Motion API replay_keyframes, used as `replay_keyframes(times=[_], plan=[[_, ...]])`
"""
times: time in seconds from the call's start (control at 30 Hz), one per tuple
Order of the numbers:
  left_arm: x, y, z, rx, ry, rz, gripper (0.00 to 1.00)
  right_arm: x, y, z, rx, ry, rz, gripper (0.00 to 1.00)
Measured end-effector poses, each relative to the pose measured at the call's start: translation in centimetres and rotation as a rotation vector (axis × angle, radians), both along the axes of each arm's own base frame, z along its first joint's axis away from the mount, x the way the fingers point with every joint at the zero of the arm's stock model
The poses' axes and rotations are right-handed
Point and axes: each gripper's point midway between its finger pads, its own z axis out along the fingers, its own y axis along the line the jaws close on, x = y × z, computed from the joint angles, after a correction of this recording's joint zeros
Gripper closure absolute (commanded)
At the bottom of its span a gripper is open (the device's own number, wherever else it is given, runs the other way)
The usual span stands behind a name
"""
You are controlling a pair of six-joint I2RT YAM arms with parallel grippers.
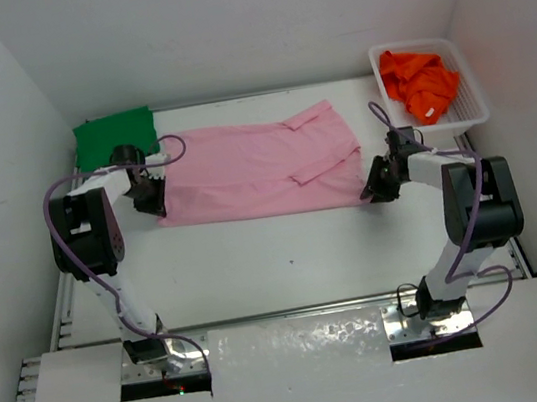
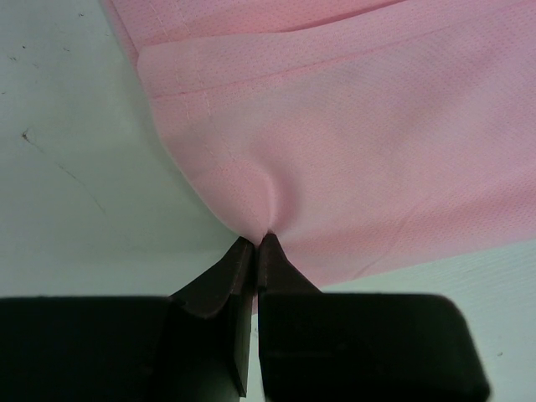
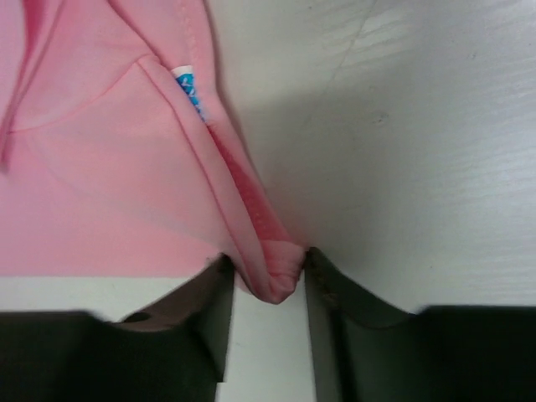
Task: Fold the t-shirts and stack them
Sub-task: Fold the flattened tshirt in 1/3 of the way, then grap the side of the flattened tshirt furthest away from the robot with both arms
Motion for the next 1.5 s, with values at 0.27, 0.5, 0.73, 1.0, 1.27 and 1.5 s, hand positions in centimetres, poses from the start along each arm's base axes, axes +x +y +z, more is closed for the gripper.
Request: replay_keyframes(times=[0.27, 0.5, 0.73, 1.0, 1.27, 1.5], plan=[[-0.7, 0.3, 0.0, 0.023, -0.003, -0.022, 1.00, 0.9, -0.4, -0.6, -0.012, -0.011, -0.051, 1.00], [-7.1, 0.8, 0.1, 0.083, 0.083, -0.079, 1.00, -4.9, -0.8, -0.3, -0.049, 0.021, -0.051, 1.00], [-14.9, 1.0, 1.0, 0.120, 0.200, -0.140, 0.79, -13.3, -0.5, -0.2, -0.046, 0.072, -0.066, 0.83], [-20.2, 2.6, 1.4, 0.205, 0.340, -0.183, 0.41, -15.9, -2.3, 0.6, -0.146, 0.119, -0.104, 0.42], [-6.0, 5.5, 12.5, 0.238, -0.099, -0.047, 0.45, -4.3, -4.0, 14.8, -0.310, -0.255, -0.007, 0.62], [3.4, 2.2, 10.9, -0.045, -0.165, 0.033, 0.42, 5.6, 0.2, 16.6, -0.337, -0.291, 0.201, 0.58]])
